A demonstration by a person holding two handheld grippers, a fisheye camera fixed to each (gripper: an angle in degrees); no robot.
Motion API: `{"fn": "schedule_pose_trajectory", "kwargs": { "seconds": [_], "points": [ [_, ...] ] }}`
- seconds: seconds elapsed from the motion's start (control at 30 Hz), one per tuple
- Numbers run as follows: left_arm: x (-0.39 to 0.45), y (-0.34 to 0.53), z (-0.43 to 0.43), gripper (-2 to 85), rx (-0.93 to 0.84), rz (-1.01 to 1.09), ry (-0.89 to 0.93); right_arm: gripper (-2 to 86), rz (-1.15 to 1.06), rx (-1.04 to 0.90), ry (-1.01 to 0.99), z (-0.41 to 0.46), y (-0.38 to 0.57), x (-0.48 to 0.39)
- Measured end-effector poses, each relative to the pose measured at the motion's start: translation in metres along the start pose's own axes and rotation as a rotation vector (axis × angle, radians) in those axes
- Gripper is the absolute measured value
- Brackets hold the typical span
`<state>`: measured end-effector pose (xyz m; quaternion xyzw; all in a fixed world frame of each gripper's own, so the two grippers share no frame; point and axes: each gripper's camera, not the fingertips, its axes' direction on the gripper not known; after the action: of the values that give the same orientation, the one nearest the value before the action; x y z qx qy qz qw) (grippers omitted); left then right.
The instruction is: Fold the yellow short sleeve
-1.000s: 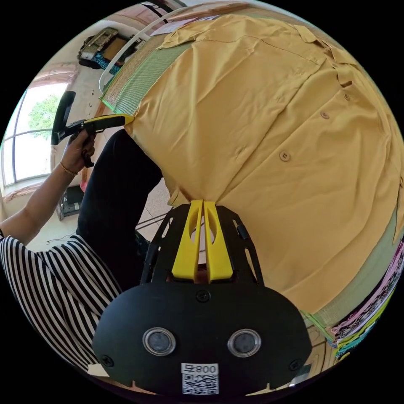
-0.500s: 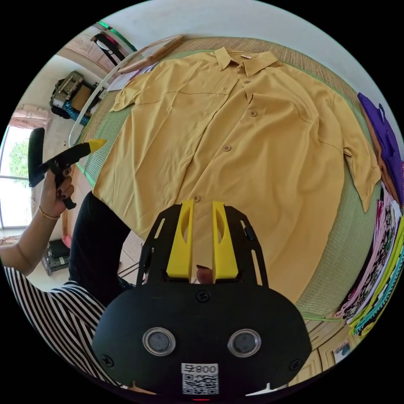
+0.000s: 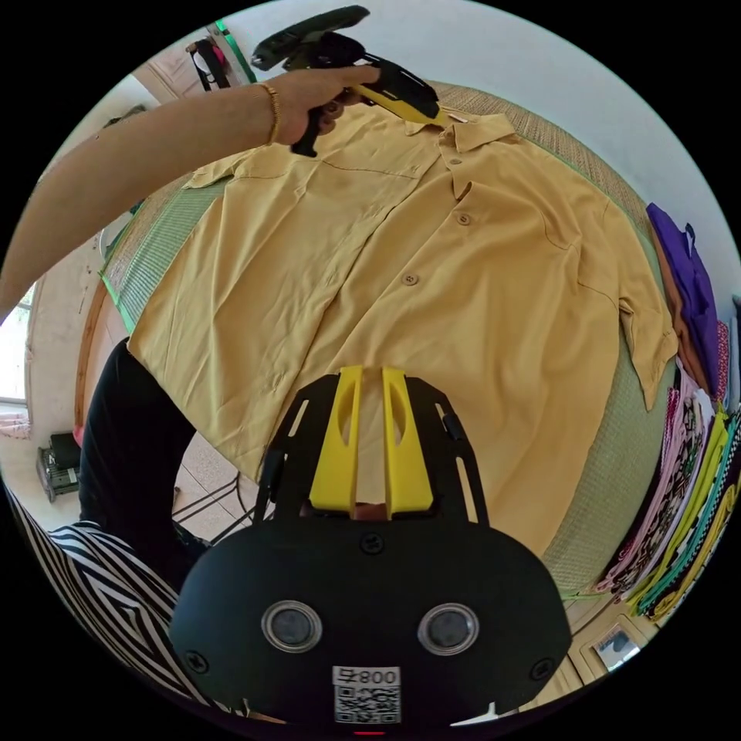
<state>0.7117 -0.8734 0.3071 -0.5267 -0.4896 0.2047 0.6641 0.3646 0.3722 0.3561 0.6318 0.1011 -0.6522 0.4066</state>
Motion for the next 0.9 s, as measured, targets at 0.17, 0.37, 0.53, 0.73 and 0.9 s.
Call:
{"fn": "schedule_pose_trajectory", "kwargs": {
  "seconds": [0.17,0.37,0.53,0.73,0.9],
  "points": [
    [-0.004,-0.045,0.050,3.9,-0.100,-0.043,0.029,0.9,0.029,0.003,-0.032,0.014,0.010,0.011],
    [0.005,-0.060,0.050,2.1,-0.067,-0.040,0.048,0.2,0.055,0.013,-0.152,0.032,0.026,0.034],
    [0.017,-0.075,0.031,1.8,-0.019,-0.025,0.079,0.1,0.075,0.049,-0.243,0.035,0.046,0.055],
    [0.041,-0.094,0.013,1.7,0.001,0.037,0.036,0.1,0.088,0.139,-0.455,0.026,0.070,0.085],
    [0.047,-0.105,0.015,1.7,-0.023,0.048,-0.013,0.0,0.044,0.176,-0.605,0.025,0.080,0.095]
  ]
}}
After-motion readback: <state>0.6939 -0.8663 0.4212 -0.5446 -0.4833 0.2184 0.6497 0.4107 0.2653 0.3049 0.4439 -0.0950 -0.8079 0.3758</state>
